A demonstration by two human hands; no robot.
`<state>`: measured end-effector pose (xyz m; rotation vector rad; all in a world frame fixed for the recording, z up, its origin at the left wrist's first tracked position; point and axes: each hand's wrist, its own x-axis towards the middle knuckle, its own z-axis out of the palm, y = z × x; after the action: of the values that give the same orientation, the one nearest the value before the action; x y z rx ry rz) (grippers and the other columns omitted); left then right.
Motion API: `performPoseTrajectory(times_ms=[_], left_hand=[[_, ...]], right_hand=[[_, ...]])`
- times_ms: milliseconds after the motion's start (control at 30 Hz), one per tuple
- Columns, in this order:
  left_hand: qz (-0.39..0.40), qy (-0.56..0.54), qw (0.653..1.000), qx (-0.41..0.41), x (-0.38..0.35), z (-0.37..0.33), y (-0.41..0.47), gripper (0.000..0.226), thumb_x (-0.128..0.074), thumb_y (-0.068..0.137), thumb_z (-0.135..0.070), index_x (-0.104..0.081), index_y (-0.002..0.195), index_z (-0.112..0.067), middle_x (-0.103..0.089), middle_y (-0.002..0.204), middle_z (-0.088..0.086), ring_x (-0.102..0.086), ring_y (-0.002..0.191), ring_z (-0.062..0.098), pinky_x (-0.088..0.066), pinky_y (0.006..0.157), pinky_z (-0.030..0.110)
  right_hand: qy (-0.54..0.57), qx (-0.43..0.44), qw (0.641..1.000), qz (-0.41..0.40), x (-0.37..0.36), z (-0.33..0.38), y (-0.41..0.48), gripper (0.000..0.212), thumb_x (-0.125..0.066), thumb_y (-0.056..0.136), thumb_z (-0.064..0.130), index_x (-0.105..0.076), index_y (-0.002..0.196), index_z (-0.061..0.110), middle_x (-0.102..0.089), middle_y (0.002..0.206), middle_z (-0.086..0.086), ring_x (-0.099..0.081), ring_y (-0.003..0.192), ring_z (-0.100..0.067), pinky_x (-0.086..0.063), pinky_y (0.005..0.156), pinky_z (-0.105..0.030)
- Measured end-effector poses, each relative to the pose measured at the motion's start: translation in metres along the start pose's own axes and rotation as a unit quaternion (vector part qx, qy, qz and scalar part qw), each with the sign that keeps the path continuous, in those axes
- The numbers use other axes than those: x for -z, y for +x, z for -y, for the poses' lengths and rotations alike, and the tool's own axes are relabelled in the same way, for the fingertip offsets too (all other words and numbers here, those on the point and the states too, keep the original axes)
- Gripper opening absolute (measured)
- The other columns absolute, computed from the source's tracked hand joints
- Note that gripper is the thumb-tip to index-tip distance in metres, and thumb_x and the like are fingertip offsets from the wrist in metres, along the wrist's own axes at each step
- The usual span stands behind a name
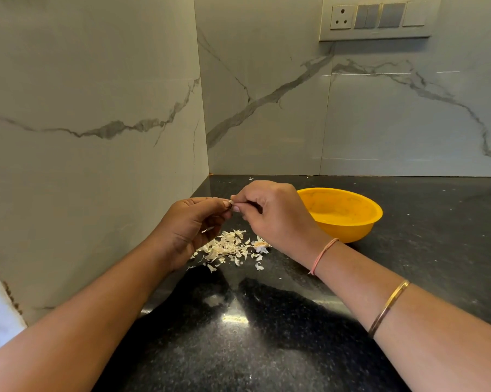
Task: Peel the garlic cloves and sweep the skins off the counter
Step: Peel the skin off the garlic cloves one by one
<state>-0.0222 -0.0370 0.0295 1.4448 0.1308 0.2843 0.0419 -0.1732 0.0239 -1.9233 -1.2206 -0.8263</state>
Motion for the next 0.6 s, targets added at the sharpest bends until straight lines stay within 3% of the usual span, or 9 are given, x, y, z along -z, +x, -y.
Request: performPoseTrajectory(times_ms=[300,500,600], left_hand=[[-0.035,0.009,0.999,-0.016,-0.0047,0.003,-0.0009,0.025,-0.049,0.087,0.003,-0.062,0.066,-0.004,-0.053,0.052,0.0,-0.042,0.053,0.008,-0.037,0.053,0.019],[-0.019,-0.007,0.999,-0.026,-0.0035,0.0037,0.0013,0.019,-0.052,0.087,0.0,-0.063,0.072,-0.003,-0.055,0.054,-0.001,-0.042,0.054,0.006,-0.038,0.052,0.018],[0.002,-0.026,0.999,-0.03,-0.0014,0.0022,0.0015,0.013,-0.055,0.086,-0.003,-0.064,0.078,-0.001,-0.059,0.056,-0.001,-0.047,0.05,0.004,-0.04,0.048,0.014]], right_hand=[[-0.01,0.0,1.0,0.013,-0.0056,0.0016,-0.0017,0.007,-0.066,0.078,0.003,-0.07,0.073,0.004,-0.064,0.066,-0.005,-0.047,0.06,-0.01,-0.033,0.054,-0.015],[0.055,-0.058,0.997,-0.009,-0.0066,0.001,-0.0013,0.007,-0.068,0.081,0.007,-0.072,0.076,0.005,-0.069,0.07,-0.007,-0.065,0.063,-0.019,-0.053,0.056,-0.034],[0.121,-0.118,0.986,-0.006,-0.0053,-0.0012,-0.0005,0.004,-0.069,0.082,0.006,-0.073,0.083,0.006,-0.072,0.076,-0.007,-0.067,0.063,-0.012,-0.053,0.057,-0.02]])
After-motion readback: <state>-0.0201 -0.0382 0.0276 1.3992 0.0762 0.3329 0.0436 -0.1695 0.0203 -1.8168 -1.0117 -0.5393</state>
